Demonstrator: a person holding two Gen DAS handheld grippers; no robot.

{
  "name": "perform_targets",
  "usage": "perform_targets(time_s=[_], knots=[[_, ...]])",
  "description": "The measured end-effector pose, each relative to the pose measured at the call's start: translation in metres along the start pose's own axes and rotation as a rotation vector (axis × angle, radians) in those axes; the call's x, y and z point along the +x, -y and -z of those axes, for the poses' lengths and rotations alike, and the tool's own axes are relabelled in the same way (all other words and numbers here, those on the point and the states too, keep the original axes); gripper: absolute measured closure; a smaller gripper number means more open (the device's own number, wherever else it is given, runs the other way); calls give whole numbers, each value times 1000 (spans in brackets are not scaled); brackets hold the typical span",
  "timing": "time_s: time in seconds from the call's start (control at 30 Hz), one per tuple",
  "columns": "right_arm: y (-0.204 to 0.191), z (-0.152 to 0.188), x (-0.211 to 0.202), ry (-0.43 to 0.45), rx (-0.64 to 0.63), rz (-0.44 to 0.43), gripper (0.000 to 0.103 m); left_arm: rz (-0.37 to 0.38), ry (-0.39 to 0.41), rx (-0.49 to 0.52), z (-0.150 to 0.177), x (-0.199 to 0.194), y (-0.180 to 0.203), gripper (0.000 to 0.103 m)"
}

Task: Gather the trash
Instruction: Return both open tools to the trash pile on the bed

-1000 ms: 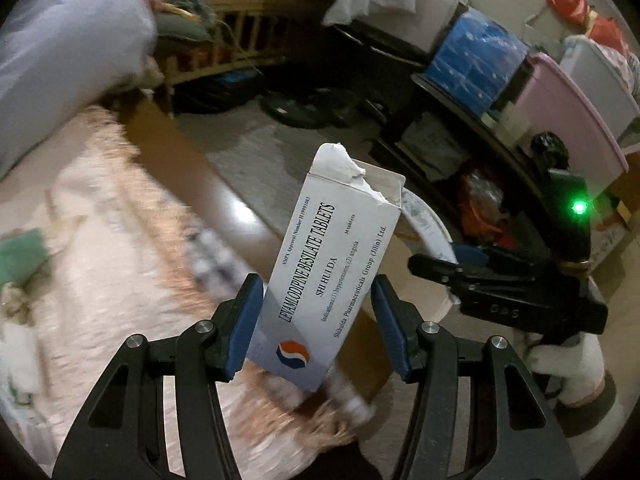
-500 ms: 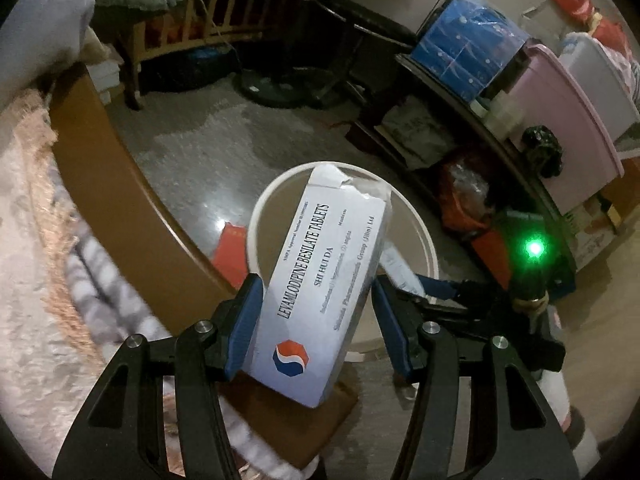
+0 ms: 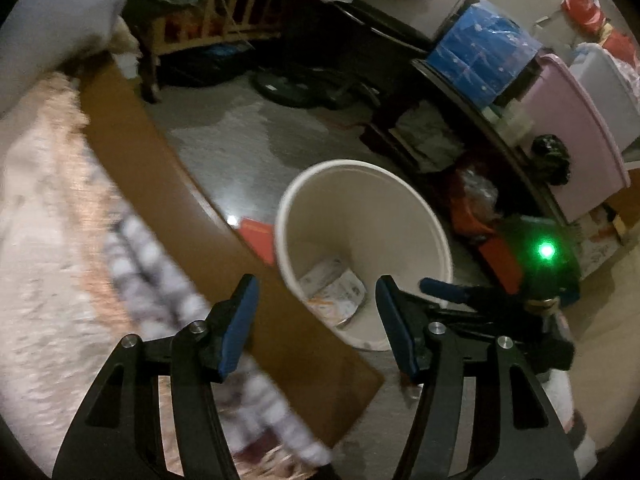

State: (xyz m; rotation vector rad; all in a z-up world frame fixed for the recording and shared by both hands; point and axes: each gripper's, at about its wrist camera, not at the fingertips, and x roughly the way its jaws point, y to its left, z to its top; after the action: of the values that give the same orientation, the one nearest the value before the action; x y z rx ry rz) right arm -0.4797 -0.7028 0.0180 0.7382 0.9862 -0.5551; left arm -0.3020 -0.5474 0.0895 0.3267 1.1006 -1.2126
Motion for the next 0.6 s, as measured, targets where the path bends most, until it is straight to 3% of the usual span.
perform_targets(time_s=[0.37, 0.6], knots=[[-72, 3, -23, 42, -129, -47, 36, -218, 103, -6, 27, -58, -45, 43], [-141, 10, -32, 71, -243, -96, 36, -297, 160, -77, 43, -101, -81, 43]])
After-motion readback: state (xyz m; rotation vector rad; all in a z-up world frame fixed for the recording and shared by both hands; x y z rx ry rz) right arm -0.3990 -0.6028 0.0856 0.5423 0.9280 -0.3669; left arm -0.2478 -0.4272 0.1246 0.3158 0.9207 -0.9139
